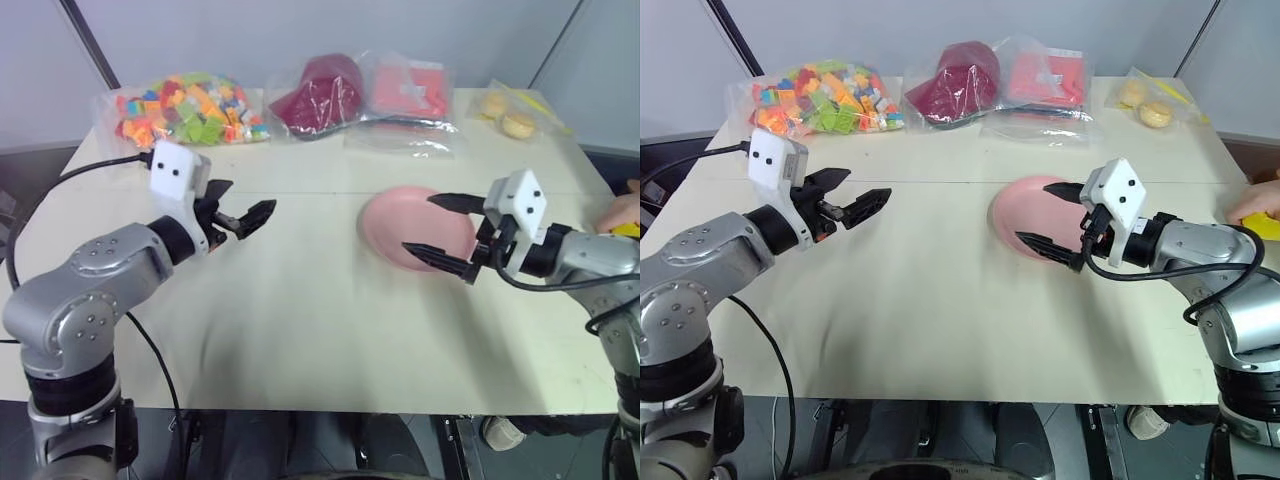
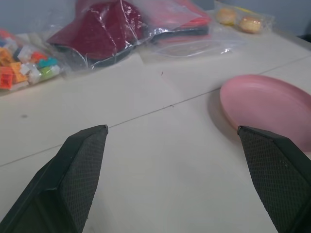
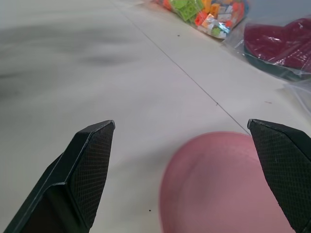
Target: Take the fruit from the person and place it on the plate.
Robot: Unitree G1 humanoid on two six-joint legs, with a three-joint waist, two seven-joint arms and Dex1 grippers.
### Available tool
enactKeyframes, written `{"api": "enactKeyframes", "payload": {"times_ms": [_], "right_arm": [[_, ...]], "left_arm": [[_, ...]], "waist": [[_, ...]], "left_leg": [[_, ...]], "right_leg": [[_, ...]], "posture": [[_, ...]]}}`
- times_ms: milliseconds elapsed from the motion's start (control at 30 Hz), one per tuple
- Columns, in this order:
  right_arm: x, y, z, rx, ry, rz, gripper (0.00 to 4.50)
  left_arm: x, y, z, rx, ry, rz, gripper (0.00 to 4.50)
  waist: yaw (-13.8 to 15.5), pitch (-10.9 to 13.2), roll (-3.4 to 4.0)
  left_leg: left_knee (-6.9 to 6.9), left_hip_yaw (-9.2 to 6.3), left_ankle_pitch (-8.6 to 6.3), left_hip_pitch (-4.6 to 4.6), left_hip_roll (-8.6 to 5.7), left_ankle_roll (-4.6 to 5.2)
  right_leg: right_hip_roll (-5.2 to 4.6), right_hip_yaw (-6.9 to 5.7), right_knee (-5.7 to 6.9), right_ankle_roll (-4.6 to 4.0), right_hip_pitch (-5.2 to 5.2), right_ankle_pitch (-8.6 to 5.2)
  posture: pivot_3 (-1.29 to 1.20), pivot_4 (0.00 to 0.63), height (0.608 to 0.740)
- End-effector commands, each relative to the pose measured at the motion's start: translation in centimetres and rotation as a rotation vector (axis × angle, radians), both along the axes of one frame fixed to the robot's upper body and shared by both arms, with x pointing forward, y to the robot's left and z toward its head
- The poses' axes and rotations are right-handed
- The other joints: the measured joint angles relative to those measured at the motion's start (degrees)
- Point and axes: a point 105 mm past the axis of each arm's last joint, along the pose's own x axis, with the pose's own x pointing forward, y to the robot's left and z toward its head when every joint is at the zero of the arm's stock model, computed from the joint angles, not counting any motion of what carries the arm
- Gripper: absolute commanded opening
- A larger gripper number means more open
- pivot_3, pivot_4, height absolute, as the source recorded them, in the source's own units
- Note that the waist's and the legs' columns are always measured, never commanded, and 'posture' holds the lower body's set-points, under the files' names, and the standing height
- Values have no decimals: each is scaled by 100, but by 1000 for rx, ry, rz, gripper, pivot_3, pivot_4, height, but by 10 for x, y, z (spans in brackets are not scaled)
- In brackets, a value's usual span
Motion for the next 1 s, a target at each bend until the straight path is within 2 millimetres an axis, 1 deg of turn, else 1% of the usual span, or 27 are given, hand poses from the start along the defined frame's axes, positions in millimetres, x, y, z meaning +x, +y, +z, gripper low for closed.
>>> {"api": "enactKeyframes", "payload": {"times_ms": [33, 233, 1000], "right_arm": [[-4, -2, 15, -12, -62, -2, 4500], [-5, -5, 19, -12, -70, -14, 4500], [-3, -4, 20, -6, -72, -21, 4500]], "left_arm": [[0, -1, 9, 3, -50, -3, 4455], [0, -4, 10, -14, -54, -20, 4455], [2, -3, 10, -2, -71, -14, 4455]], "waist": [[0, 0, 0], [0, 0, 0], [0, 0, 0]], "left_leg": [[0, 0, 0, 0, 0, 0], [0, 0, 0, 0, 0, 0], [0, 0, 0, 0, 0, 0]], "right_leg": [[0, 0, 0, 0, 0, 0], [-1, 0, -1, 0, 0, 0], [0, 0, -1, 0, 0, 0]], "posture": [[0, 150, 740], [0, 150, 740], [0, 150, 740]]}}
